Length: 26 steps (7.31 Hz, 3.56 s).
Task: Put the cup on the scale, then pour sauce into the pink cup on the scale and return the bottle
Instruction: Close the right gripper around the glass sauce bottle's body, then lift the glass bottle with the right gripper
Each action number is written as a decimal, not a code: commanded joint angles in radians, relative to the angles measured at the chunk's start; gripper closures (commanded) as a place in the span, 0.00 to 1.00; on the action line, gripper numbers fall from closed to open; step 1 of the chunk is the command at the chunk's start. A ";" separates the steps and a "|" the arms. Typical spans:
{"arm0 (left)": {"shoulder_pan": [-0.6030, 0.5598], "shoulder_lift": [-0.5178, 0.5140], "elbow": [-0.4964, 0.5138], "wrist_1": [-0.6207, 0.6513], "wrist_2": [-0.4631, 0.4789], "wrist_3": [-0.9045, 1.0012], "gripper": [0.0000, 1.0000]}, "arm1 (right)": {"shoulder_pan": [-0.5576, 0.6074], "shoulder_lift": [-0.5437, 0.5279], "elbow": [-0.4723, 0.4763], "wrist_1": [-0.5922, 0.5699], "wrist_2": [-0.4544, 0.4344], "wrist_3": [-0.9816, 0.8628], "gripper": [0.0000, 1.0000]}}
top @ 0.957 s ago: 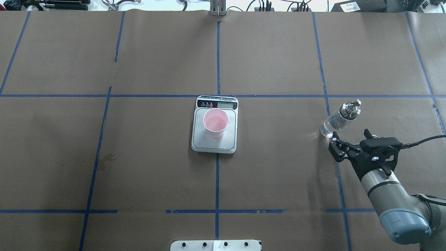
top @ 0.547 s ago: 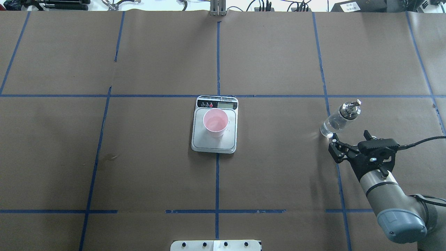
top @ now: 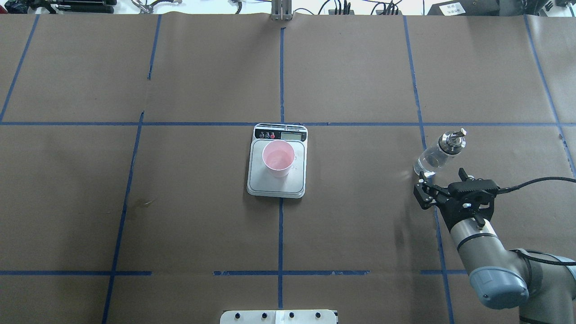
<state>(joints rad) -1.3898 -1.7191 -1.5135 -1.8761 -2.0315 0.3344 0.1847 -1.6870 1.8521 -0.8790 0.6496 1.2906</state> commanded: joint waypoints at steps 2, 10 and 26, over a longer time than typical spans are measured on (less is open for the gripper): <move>0.000 -0.002 -0.001 0.000 0.002 0.000 0.00 | 0.018 0.024 -0.028 0.000 -0.005 -0.002 0.00; -0.002 0.001 -0.005 -0.006 0.004 0.011 0.00 | 0.074 0.032 -0.056 -0.002 0.004 -0.008 0.00; -0.008 0.019 -0.048 -0.002 0.002 0.011 0.00 | 0.199 0.107 0.008 0.182 0.127 -0.258 1.00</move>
<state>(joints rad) -1.3963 -1.7012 -1.5578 -1.8779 -2.0295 0.3453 0.3763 -1.5792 1.8213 -0.6368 0.7877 1.0675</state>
